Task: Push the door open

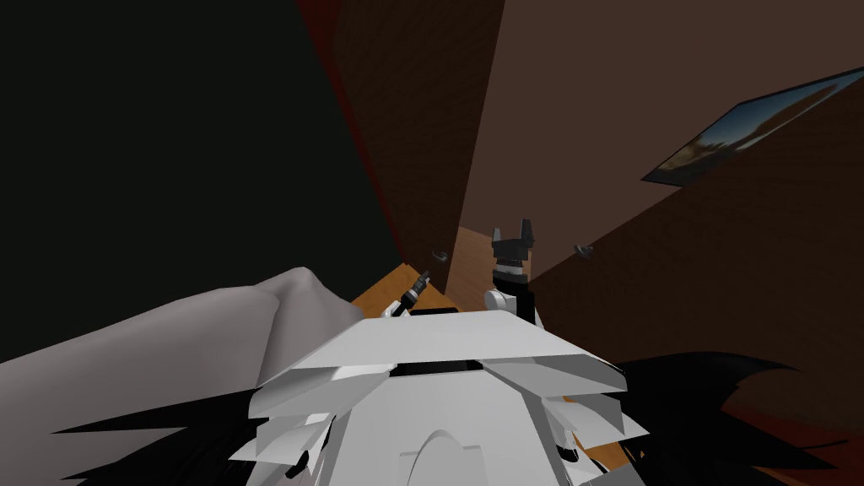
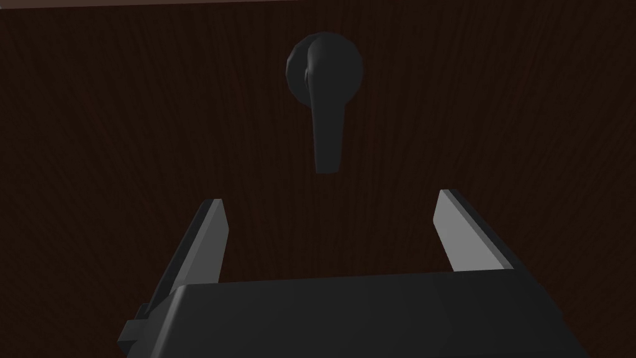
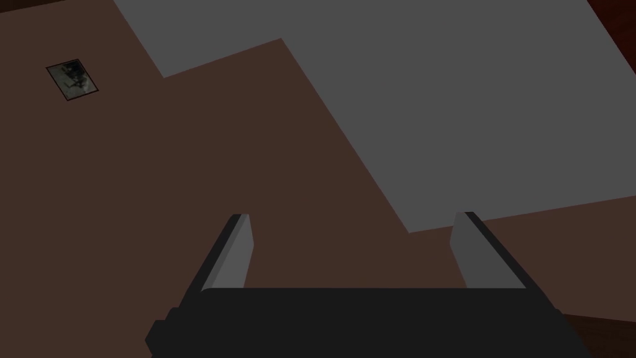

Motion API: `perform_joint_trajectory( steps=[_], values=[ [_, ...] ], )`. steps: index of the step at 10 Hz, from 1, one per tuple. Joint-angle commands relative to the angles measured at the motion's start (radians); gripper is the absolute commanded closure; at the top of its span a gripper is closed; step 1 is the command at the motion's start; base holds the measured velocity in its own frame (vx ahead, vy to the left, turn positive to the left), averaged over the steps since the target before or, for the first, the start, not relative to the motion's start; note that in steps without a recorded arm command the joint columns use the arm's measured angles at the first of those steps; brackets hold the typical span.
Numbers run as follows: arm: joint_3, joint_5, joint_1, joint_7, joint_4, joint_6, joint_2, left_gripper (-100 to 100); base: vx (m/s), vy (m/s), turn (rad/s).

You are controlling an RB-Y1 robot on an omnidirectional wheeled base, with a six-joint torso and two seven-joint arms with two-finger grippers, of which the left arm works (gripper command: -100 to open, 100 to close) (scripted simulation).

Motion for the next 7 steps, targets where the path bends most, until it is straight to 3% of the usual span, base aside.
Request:
perform_joint_trajectory(
  steps=[1,7],
  values=[
    [-0.002,-0.001,-0.001,0.002,0.001,-0.001,0.001,-100,0.032,0.006,0.023],
    [-0.005,-0.002,-0.001,0.005,0.001,-0.002,0.003,-100,0.008,0.001,0.003]
  ],
)
